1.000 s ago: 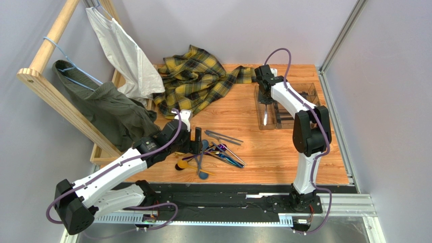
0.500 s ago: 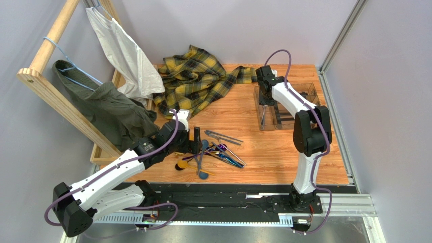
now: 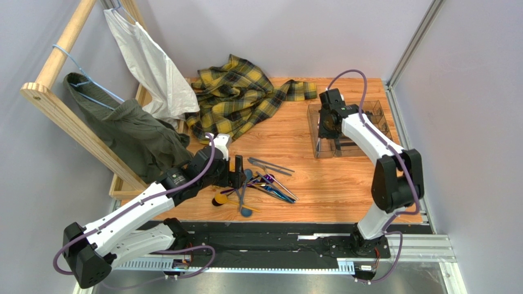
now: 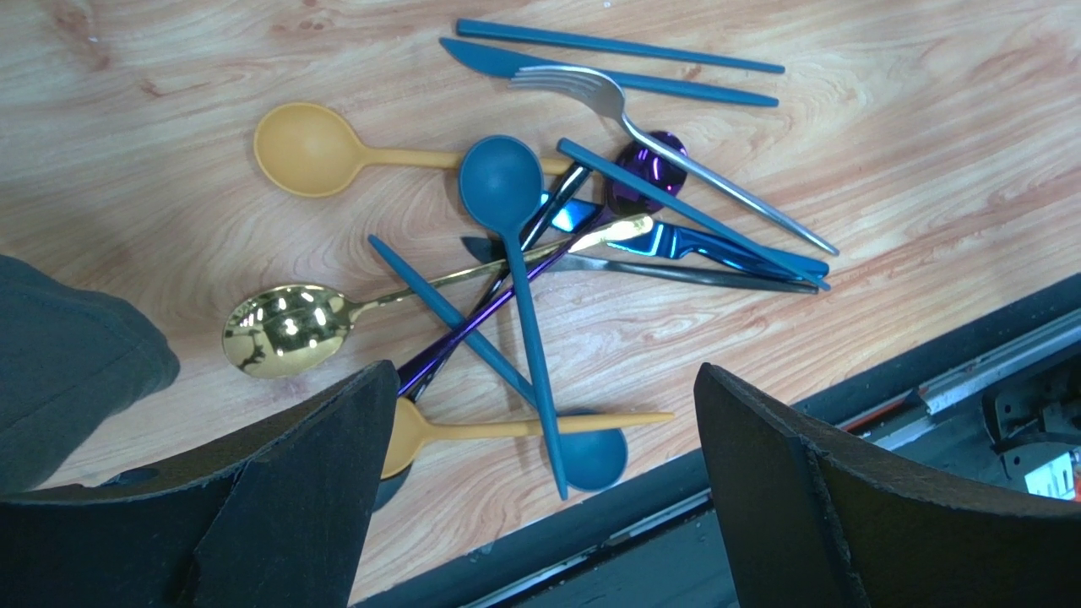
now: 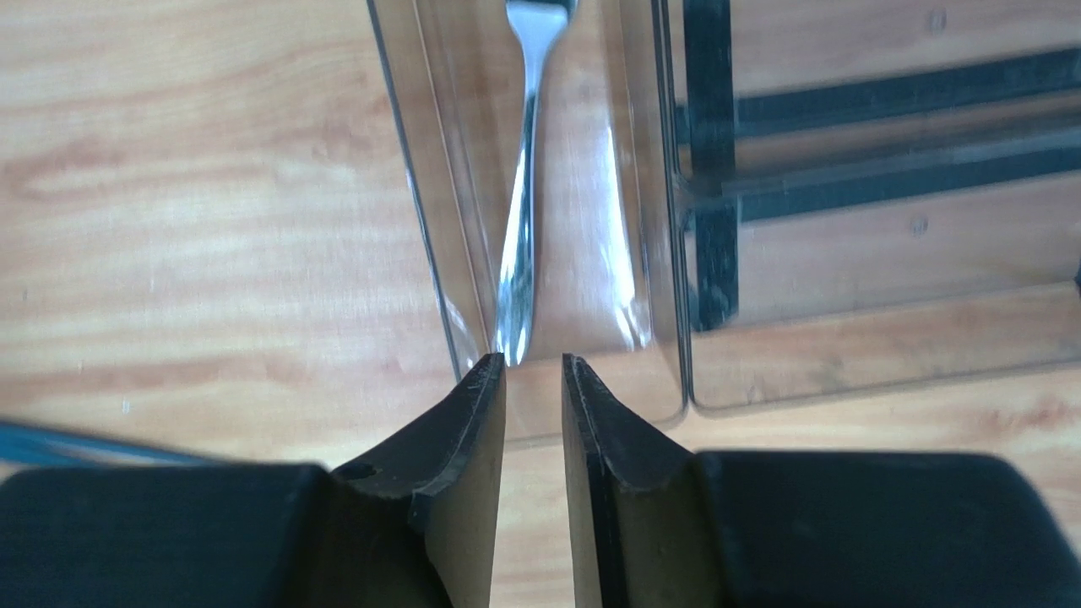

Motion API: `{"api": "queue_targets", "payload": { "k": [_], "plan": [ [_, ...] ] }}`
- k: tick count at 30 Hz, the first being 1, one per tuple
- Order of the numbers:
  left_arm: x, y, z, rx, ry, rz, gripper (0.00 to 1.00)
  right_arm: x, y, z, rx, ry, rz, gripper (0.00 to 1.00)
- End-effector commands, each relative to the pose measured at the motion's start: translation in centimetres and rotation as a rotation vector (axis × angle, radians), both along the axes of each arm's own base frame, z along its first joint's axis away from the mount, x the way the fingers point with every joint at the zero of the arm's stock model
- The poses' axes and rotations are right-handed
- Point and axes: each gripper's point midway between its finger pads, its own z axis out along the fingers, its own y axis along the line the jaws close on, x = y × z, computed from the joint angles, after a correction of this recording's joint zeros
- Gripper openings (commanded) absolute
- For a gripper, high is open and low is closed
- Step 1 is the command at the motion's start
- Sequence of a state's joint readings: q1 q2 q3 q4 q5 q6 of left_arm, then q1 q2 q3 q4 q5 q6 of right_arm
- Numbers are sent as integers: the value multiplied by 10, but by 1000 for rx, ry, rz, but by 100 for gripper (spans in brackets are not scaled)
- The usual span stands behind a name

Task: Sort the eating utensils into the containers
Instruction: Place the fork in the storage box.

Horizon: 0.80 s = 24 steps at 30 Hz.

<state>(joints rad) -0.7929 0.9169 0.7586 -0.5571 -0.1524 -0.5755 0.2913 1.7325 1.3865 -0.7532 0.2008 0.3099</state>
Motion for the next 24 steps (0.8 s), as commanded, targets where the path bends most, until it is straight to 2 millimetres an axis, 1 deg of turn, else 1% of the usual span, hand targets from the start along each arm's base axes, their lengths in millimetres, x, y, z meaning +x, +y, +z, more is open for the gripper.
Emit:
{"api": "queue_targets", "payload": {
  "k": [1,4,5,7,8,10,11,12,14,15,17,18,21,22,24],
  "plan": [
    [-1,-9,6,-50,-14,-28,96,-29,4,18,65,-48,14,26],
    [-2,-10,7,-60,-12,-29,96,-48,2,18,74,-56,13,26],
    [-2,-10,8,-64,-12,-30,96,-59,-2,20,76,-67,14,26],
    [-4,-11,9,-73,-10,-36,96,-67,-4,18,79,-74,6,25],
    [-4,-12,9,-80,-12,-37,96,-75,-5,11,86,-56,11,25],
    [-5,-13,11,-94,-11,-39,96,-81,1,4,112,-35,27,23],
    [-6,-13,10,-99,-10,-39,96,-86,0,-5,112,-14,26,22],
    [-6,-14,11,-108,-10,-38,96,-87,1,-10,117,-9,23,13],
    [-7,-14,12,-122,-14,-39,96,-83,6,-16,142,-13,27,5],
    [-7,-14,12,-125,-11,-38,96,-84,7,-23,142,5,28,0],
    [-8,-14,13,-128,-13,-39,96,-78,11,-29,150,1,27,0],
    [-8,-14,13,-127,-13,-38,96,-75,10,-35,145,14,22,0],
    [-8,-14,13,-122,-12,-39,96,-65,9,-43,119,17,9,0],
    [-8,-14,12,-116,-7,-40,96,-58,8,-45,105,19,2,0],
    [-7,-13,14,-109,-9,-39,96,-52,10,-48,101,24,4,0]
  ]
}}
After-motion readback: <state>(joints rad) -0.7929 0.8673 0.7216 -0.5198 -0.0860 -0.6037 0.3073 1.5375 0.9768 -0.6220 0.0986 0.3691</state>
